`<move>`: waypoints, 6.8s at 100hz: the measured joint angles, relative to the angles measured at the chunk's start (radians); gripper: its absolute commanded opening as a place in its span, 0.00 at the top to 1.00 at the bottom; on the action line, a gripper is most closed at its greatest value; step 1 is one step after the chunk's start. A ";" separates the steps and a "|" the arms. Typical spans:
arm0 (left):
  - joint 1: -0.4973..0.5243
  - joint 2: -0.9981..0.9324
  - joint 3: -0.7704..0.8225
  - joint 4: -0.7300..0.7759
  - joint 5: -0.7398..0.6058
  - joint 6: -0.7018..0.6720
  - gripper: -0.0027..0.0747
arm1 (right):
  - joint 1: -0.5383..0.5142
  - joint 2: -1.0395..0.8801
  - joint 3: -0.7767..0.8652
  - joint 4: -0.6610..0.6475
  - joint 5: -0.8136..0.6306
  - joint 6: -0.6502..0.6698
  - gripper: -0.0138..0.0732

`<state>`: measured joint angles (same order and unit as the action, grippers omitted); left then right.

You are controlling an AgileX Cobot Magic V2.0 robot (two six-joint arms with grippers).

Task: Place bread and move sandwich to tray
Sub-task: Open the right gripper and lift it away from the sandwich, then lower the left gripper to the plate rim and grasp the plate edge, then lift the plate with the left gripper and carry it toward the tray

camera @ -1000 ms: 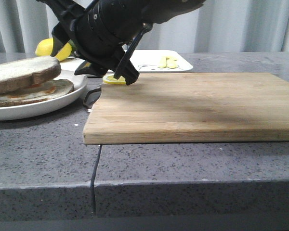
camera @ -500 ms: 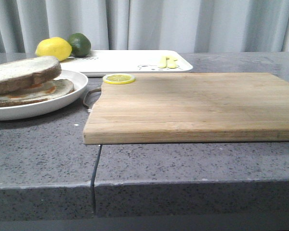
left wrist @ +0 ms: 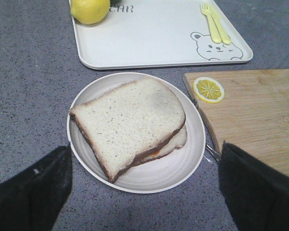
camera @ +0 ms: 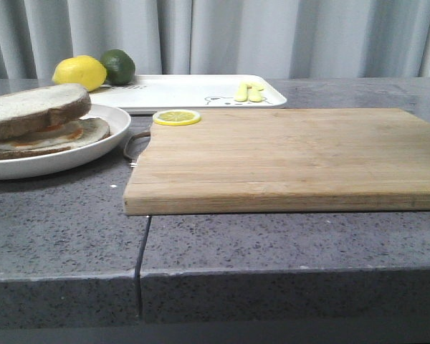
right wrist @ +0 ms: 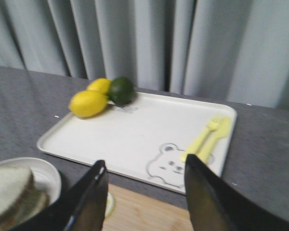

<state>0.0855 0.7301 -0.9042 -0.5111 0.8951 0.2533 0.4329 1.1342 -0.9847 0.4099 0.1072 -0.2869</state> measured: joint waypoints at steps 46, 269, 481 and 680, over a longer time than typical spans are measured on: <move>0.000 0.000 0.000 0.000 0.000 0.000 0.22 | -0.269 -0.454 0.352 -0.272 0.049 0.097 0.40; 0.100 0.199 -0.002 0.130 -0.044 -0.138 0.23 | -0.269 -0.588 0.436 -0.343 0.075 0.149 0.40; 0.105 0.619 -0.004 0.059 -0.174 -0.140 0.23 | -0.269 -0.588 0.436 -0.343 0.083 0.149 0.40; 0.027 0.726 -0.017 -0.061 -0.200 -0.142 0.99 | -0.269 -0.588 0.436 -0.343 0.087 0.149 0.40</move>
<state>0.1122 1.4560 -0.9210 -0.5726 0.6949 0.1112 0.1636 0.5462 -0.5486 0.0670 0.1937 -0.1374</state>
